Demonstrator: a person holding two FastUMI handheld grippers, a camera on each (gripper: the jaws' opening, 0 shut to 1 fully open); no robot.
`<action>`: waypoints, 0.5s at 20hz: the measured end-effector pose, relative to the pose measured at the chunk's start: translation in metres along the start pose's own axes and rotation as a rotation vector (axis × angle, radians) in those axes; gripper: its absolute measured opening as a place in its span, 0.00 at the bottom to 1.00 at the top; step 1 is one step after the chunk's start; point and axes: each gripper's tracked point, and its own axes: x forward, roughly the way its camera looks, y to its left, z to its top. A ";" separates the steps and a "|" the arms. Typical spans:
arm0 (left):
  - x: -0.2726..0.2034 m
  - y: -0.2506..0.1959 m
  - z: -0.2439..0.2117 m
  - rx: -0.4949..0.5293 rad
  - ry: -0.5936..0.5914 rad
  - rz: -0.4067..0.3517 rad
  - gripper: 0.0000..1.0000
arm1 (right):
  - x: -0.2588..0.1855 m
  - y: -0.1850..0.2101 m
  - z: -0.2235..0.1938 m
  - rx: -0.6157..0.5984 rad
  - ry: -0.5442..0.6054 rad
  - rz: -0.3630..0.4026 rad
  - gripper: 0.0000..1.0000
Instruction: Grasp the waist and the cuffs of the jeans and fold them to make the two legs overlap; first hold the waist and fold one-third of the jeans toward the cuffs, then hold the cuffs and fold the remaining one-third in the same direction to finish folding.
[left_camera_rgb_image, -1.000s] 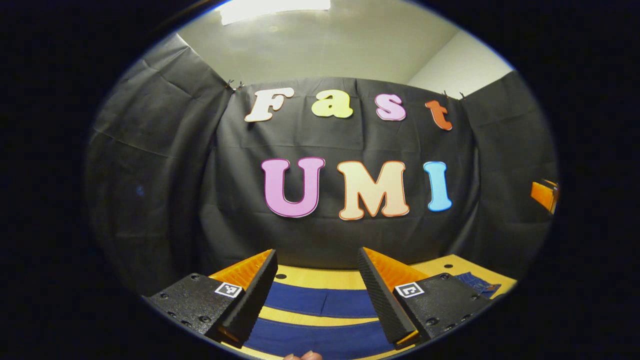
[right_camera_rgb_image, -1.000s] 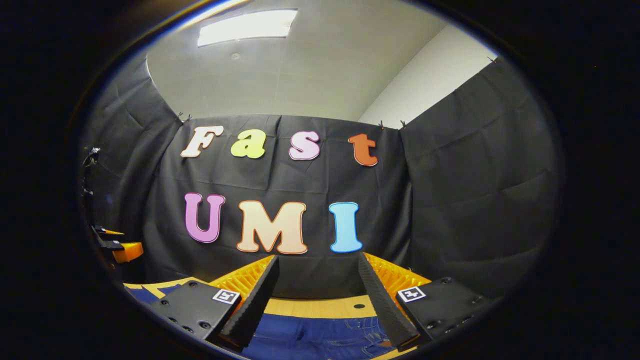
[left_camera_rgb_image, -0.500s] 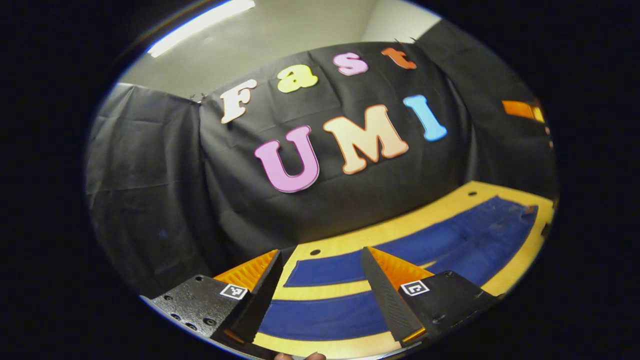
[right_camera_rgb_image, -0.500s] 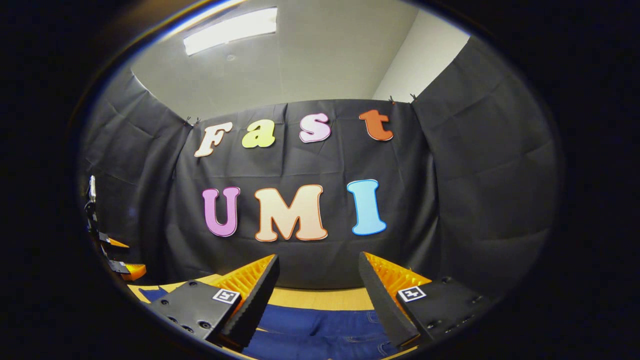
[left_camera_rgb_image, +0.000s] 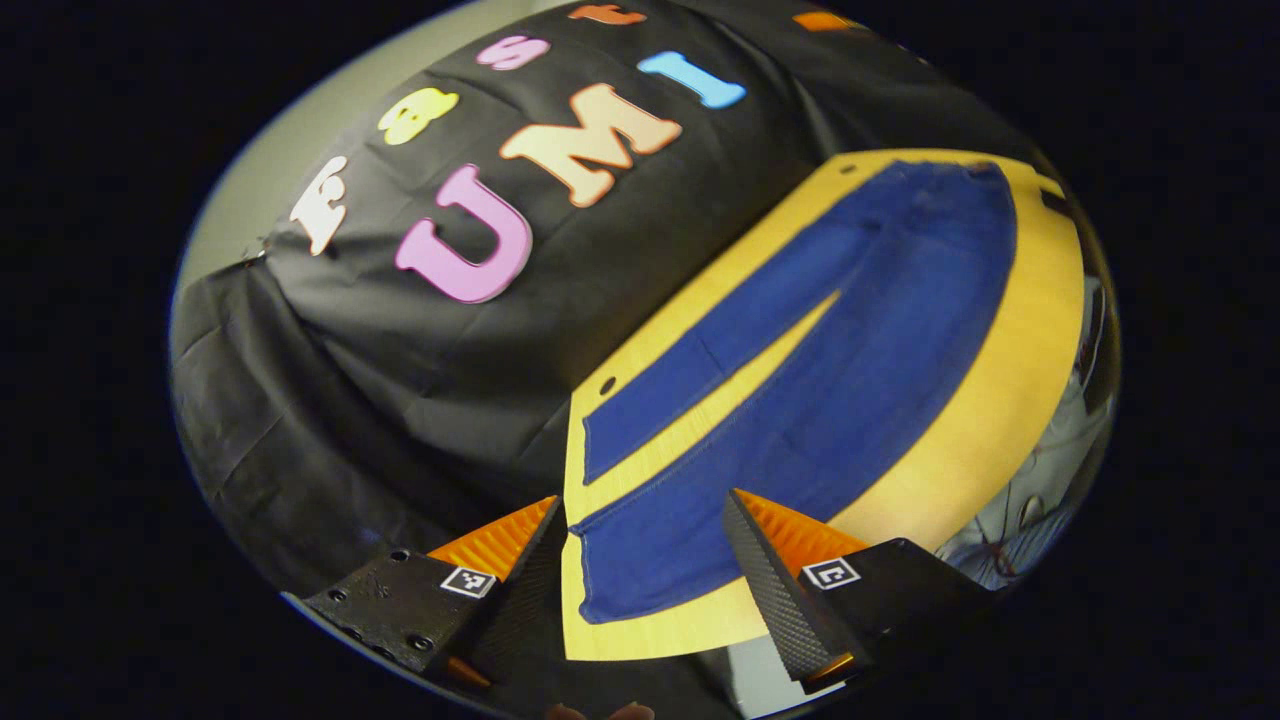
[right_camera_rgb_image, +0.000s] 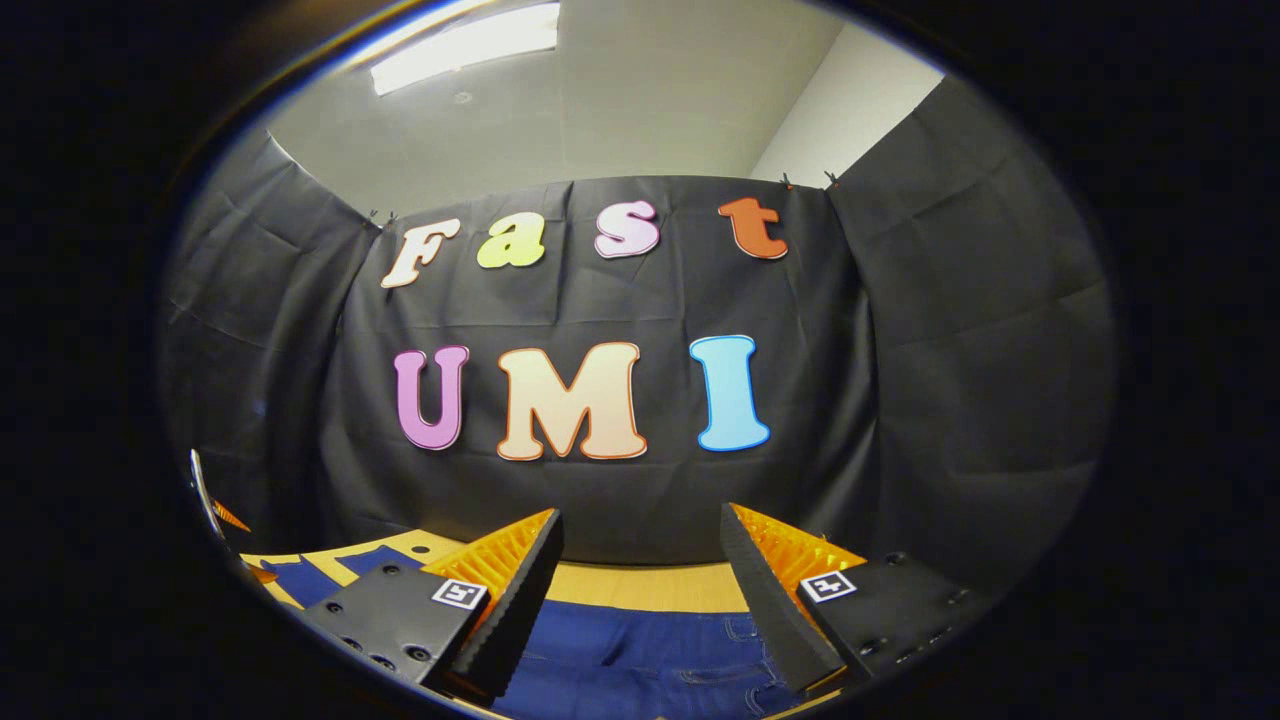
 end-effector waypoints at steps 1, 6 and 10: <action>0.006 -0.004 -0.009 0.042 0.021 -0.019 0.95 | 0.001 0.000 -0.001 -0.010 0.003 -0.004 0.97; 0.026 -0.018 -0.053 0.193 0.111 -0.124 0.95 | 0.010 -0.006 -0.013 -0.043 0.030 -0.041 0.97; 0.037 -0.032 -0.089 0.322 0.180 -0.207 0.95 | 0.018 -0.005 -0.025 -0.062 0.055 -0.051 0.97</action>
